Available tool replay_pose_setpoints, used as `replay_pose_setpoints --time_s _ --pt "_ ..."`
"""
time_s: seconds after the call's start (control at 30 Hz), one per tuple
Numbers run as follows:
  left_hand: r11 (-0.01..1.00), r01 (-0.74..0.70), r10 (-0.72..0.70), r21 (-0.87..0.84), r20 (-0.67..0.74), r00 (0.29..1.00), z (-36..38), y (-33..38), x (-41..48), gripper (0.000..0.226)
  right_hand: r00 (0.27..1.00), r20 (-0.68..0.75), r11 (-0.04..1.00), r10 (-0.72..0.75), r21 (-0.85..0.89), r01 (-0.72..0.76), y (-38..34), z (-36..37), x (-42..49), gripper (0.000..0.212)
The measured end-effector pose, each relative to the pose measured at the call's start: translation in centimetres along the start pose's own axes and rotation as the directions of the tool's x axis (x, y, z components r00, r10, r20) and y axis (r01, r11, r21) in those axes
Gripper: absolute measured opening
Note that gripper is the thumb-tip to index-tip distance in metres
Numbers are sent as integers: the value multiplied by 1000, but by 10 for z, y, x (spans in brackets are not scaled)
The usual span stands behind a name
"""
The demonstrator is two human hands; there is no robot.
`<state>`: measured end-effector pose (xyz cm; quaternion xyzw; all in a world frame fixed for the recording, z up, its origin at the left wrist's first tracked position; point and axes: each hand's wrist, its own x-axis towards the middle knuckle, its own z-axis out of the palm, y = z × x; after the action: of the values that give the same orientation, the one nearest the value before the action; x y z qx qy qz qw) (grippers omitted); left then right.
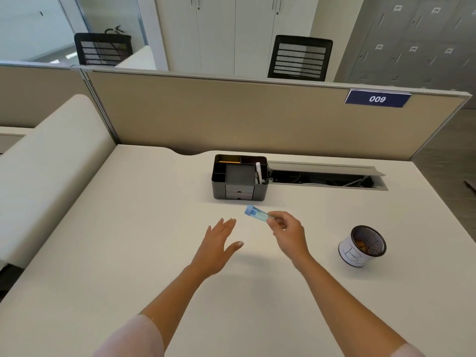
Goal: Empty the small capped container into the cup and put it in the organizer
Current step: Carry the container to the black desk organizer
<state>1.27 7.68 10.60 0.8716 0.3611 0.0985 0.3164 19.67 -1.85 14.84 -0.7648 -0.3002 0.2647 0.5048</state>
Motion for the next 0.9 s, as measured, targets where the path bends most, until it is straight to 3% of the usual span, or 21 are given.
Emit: replay_pose_setpoints --time_s 0.1,0.27,0.4,0.7,0.9 --pt "974 -24 -5 225 126 992 0 -24 14 70 999 33 986 -27 -163 32 -10 6 34 18" --pt "939 31 -104 344 198 975 2 -52 29 72 997 56 961 -45 -269 58 -25 24 84 22" --pt "857 -11 -130 516 235 963 14 -64 36 85 993 64 850 -104 -512 122 -31 39 117 21" --pt "884 47 -196 466 276 941 31 -80 47 76 981 4 752 -192 -641 150 -27 68 165 22" --pt "901 76 -209 427 273 939 34 -83 48 77 966 87 659 -243 -716 230 -20 79 176 22"
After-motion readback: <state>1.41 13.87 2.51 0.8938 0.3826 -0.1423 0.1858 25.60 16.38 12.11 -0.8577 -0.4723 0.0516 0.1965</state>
